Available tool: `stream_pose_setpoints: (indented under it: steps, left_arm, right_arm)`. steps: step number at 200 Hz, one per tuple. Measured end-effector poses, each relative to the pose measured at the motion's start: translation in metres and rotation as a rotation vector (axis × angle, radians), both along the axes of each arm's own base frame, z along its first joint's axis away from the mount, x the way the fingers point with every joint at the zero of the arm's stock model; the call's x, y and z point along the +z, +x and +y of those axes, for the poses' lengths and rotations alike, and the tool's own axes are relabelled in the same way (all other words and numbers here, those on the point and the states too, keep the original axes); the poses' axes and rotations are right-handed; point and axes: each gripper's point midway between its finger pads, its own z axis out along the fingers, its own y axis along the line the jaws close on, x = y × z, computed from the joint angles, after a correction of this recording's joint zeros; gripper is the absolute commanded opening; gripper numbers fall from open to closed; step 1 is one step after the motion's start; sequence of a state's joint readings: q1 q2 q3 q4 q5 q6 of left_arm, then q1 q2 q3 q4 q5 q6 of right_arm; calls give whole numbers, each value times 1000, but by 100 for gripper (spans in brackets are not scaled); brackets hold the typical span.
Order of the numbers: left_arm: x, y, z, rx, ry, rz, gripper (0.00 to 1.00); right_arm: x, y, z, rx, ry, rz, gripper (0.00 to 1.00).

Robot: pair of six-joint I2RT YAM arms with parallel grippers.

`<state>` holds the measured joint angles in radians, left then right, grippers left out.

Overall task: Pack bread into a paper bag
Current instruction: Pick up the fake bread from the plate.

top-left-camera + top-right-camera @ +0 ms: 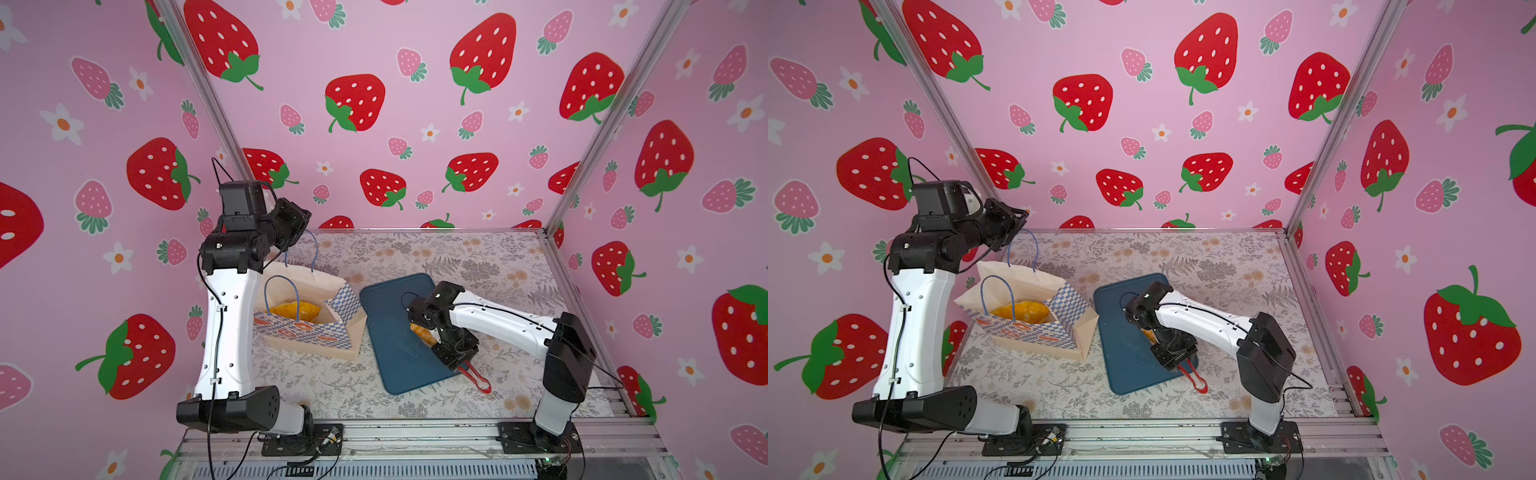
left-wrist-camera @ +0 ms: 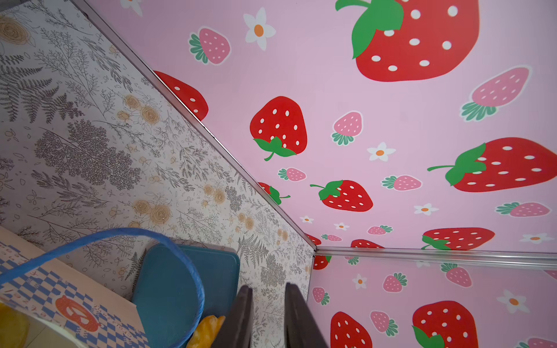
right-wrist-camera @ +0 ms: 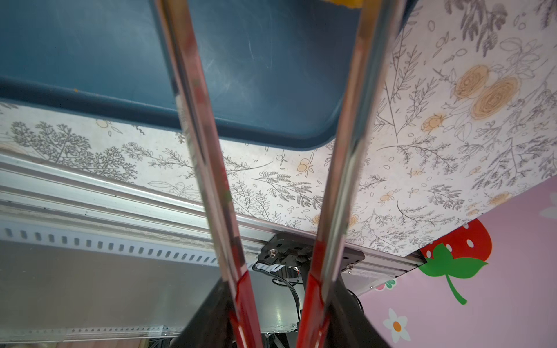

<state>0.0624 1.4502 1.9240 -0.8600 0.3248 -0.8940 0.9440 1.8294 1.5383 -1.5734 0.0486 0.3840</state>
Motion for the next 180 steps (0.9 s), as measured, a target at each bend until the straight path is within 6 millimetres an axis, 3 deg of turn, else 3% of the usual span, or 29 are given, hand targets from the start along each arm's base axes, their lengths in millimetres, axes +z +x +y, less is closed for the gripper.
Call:
stream_pose_setpoints:
  steps: [37, 50, 60, 78, 87, 142, 180]
  left_arm:
    - [1, -1, 0, -1, 0, 1, 25]
    - [0, -1, 0, 0, 1, 2, 25]
    - [0, -1, 0, -1, 1, 4, 25]
    - [-1, -2, 0, -2, 2, 7, 25]
    - [-1, -2, 0, -2, 3, 7, 25]
    - [-1, -2, 0, -2, 3, 6, 25]
    - [4, -7, 0, -2, 6, -2, 25]
  right_arm:
    - [-10, 5, 6, 12, -31, 24, 44]
    - [-13, 5, 5, 15, -42, 34, 40]
    - [-15, 4, 5, 17, -46, 39, 33]
    - [-17, 3, 3, 17, -54, 44, 8]
    - [-19, 2, 2, 19, -59, 48, 0]
    - [-17, 6, -1, 13, -42, -5, 0]
    - [0, 18, 8, -41, 60, -75, 0]
